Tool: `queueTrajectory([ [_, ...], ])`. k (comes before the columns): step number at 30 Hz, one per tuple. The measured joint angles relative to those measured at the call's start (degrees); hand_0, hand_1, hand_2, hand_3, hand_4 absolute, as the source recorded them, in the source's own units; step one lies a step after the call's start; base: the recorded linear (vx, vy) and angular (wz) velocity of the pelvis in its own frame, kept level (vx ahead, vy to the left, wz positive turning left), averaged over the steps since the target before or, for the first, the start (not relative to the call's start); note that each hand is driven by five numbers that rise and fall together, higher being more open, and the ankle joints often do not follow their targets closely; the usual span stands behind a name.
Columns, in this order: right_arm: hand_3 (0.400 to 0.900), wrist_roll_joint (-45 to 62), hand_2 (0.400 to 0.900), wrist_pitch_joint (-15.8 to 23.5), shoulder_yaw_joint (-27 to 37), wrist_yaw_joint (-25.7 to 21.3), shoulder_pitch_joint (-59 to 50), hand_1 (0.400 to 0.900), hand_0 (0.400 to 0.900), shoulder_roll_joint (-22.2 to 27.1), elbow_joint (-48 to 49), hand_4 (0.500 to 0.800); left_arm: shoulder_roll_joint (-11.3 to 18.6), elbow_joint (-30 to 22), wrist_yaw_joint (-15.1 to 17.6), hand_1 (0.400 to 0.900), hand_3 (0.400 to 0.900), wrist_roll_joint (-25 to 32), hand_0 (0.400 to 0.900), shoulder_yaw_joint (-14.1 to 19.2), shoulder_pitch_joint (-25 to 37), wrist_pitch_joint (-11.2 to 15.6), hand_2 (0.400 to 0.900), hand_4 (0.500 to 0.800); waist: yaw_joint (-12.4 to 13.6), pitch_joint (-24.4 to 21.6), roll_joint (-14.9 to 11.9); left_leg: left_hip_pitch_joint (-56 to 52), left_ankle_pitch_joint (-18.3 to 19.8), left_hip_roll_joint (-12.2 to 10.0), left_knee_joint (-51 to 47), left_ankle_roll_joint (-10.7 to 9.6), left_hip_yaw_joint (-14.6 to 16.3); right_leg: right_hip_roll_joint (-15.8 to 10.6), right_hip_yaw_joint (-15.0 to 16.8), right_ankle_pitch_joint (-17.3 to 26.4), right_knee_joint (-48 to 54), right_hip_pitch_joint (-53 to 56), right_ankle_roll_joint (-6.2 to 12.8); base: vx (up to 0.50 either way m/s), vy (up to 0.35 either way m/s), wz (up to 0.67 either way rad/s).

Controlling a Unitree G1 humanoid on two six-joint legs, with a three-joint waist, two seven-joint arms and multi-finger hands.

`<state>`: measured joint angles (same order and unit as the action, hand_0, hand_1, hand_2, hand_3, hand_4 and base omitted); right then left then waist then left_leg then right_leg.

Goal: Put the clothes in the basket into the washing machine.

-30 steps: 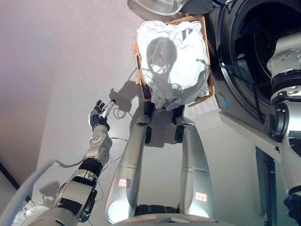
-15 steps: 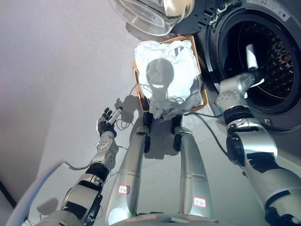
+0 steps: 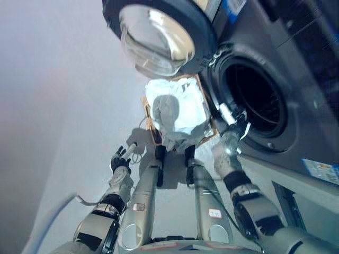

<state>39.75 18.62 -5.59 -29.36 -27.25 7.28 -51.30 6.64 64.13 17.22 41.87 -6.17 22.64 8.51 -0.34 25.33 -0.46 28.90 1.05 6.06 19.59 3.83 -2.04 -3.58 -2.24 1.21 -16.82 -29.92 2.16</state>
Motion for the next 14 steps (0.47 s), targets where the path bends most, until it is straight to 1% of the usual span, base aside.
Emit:
queueTrajectory([
  [2,0.900,-1.8,0.900,-3.3,-0.4,4.3,2.6,0.900,0.900,0.6,-7.6,0.800,0.2,2.8,-2.0,0.900,0.900,-2.4,0.900,1.5,-1.9,-1.0,0.900,0.800,0.1,-0.2,-0.2,-8.0,-0.7,-0.1,-5.1,0.1,-0.1,0.2,-0.1,1.2,5.7,8.3,0.39,0.16,-0.027,0.05],
  [3,0.900,-3.1,0.900,-5.2,-0.5,5.7,4.7,0.900,0.900,1.0,-10.2,0.800,0.8,3.4,-2.8,0.900,0.900,-3.8,0.900,1.8,-3.5,-1.0,0.900,0.800,0.1,-1.4,-0.6,-10.7,-0.9,-0.2,-7.4,0.0,-0.1,0.2,-0.1,1.3,8.1,10.9,0.45,0.18,-0.053,0.11],
  [4,0.900,-6.0,0.900,-6.6,-0.7,7.5,6.5,0.900,0.900,1.4,-13.2,0.800,1.4,4.0,-4.0,0.900,0.900,-5.2,0.900,2.5,-5.0,-1.0,0.900,0.800,0.0,-3.0,-0.9,-12.9,-1.4,-0.2,-9.7,-0.1,-0.1,0.3,-0.1,2.2,11.0,13.3,0.53,0.12,-0.044,0.06],
  [5,0.900,-9.2,0.900,-8.1,-1.1,8.4,9.3,0.900,0.900,2.0,-15.9,0.800,2.3,5.2,-4.5,0.900,0.900,-6.6,0.900,3.0,-6.6,-1.1,0.900,0.800,-0.1,-4.8,-1.1,-14.9,-2.0,-0.3,-12.0,-0.1,-0.4,0.4,-0.5,3.1,13.7,15.6,0.44,0.12,-0.044,0.05],
  [6,0.900,-12.1,0.900,-9.4,-1.7,9.0,10.4,0.900,0.900,2.5,-18.0,0.800,2.9,5.9,-5.0,0.900,0.900,-7.7,0.900,3.9,-7.3,-1.1,0.900,0.800,-0.1,-5.5,-1.4,-17.7,-2.5,-0.3,-14.2,-0.1,-0.9,0.4,-1.1,3.7,16.2,18.6,0.50,0.07,-0.052,0.01],
  [8,0.900,-18.1,0.900,-11.7,-2.2,9.9,13.8,0.900,0.900,3.4,-20.8,0.800,4.2,7.0,-5.5,0.900,0.900,-9.4,0.900,4.3,-9.4,-1.2,0.900,0.800,-0.2,-8.4,-1.9,-20.7,-3.1,-0.4,-16.8,0.5,-1.3,0.5,-1.5,3.7,18.6,21.6,0.50,0.05,-0.053,0.02],
  [9,0.900,-21.4,0.900,-12.7,-3.3,10.2,14.2,0.900,0.900,4.0,-22.6,0.800,4.7,7.5,-5.8,0.900,0.900,-10.8,0.900,4.7,-9.9,-1.2,0.900,0.800,0.0,-8.9,-2.1,-22.7,-3.4,-0.4,-18.1,0.5,-1.4,0.7,-1.6,4.4,20.4,23.7,0.51,0.07,-0.052,0.00],
  [10,0.900,-23.2,0.900,-13.5,-3.5,10.3,14.7,0.900,0.900,4.4,-22.8,0.800,5.0,7.5,-5.8,0.900,0.900,-11.4,0.900,4.8,-10.5,-1.2,0.900,0.800,0.0,-9.6,-2.2,-23.7,-3.4,-0.5,-18.4,0.5,-1.5,0.8,-1.6,4.7,21.0,24.8,0.38,0.11,-0.067,0.03],
  [12,0.900,-31.0,0.900,-15.1,-4.9,11.3,14.6,0.900,0.900,5.2,-25.7,0.800,5.3,8.9,-6.5,0.900,0.900,-14.6,0.900,6.0,-11.0,-1.8,0.900,0.800,0.1,-10.6,-2.2,-27.4,-3.7,-0.9,-20.7,0.3,-1.4,1.1,-1.6,4.9,21.9,27.9,0.31,0.08,-0.041,0.05],
  [14,0.900,-35.5,0.900,-16.2,-5.7,12.0,14.6,0.900,0.900,5.2,-27.3,0.800,5.3,10.1,-6.7,0.900,0.900,-16.7,0.900,6.1,-12.6,-2.3,0.900,0.800,0.3,-14.0,-2.5,-29.3,-4.0,-1.1,-22.5,0.1,-1.5,1.3,-1.7,4.4,21.9,29.0,0.15,0.05,-0.030,0.04],
])
